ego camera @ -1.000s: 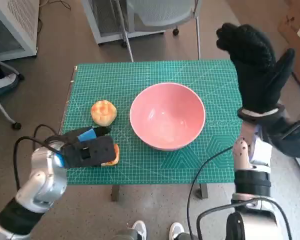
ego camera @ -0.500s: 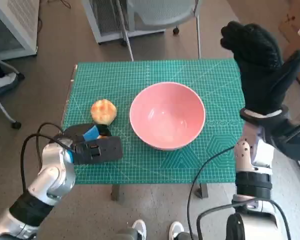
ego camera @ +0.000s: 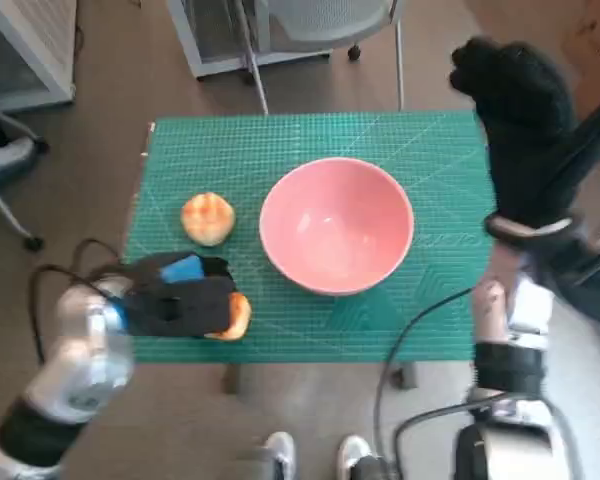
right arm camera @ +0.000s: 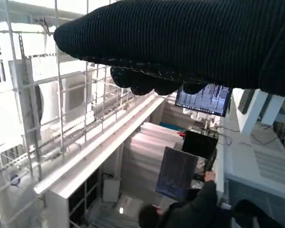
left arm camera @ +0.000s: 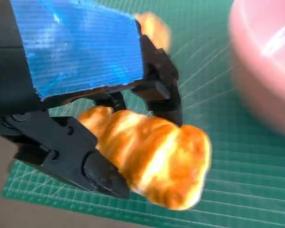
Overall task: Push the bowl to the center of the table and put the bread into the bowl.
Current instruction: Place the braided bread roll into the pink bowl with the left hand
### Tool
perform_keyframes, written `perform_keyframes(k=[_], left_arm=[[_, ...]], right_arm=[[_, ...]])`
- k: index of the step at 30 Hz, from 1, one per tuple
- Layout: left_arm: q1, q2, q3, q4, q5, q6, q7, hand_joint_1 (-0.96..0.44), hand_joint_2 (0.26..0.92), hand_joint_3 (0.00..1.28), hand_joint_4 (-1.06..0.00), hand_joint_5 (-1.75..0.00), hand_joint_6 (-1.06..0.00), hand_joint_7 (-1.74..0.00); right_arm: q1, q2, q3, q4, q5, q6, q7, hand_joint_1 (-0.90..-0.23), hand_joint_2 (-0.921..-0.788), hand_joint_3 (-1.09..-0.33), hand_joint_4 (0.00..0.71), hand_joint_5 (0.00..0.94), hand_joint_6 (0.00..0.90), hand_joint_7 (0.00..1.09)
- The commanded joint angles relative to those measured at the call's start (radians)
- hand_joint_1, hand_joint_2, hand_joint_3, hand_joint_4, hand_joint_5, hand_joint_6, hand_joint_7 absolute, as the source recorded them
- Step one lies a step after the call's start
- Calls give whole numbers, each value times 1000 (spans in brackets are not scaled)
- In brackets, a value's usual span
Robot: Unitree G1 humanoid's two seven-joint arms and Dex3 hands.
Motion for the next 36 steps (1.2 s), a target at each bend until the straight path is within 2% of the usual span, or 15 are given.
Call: perform_keyframes(k=[1,5,11,15,19,23,26,36], left_arm=[[-11,18,67,-67,-24,0,-6,2,910,24,-757,-1106,-697,-1084],[-37,12,103,-107,-32,11,1,3,906,20,-776,-1064,-703,-1099],[-146,-18,119,-125,-30,13,27,3,897,12,-805,-1028,-732,-1074],[-244,-57,81,-103,-5,8,49,3,891,8,-821,-1008,-750,-1057],[-359,-112,4,-53,29,-2,53,3,890,8,-819,-1018,-760,-1037],[-421,-152,-35,-8,35,-11,43,3,890,7,-817,-1031,-762,-1022],[-491,-205,-84,54,30,-29,33,3,900,13,-777,-1113,-754,-993],[-575,-335,-177,240,48,-150,94,2,904,19,-750,-1201,-756,-933]], right_arm=[[29,6,0,3,-2,10,-7,-625,-921,-535,329,1,380,10],[30,8,-1,9,-1,9,-5,-625,-921,-535,334,3,380,9],[31,9,-2,20,-5,5,-6,-625,-921,-535,339,5,384,10],[33,10,0,24,-8,2,-6,-625,-921,-536,340,4,387,11],[40,10,1,22,-10,0,-3,-624,-921,-536,341,4,388,10],[46,8,2,15,-10,1,-2,-618,-921,-541,342,4,389,10],[55,5,3,2,-9,5,-2,-609,-921,-553,341,3,384,7],[79,-5,2,-33,-9,15,-7,-603,-921,-570,338,0,376,1]])
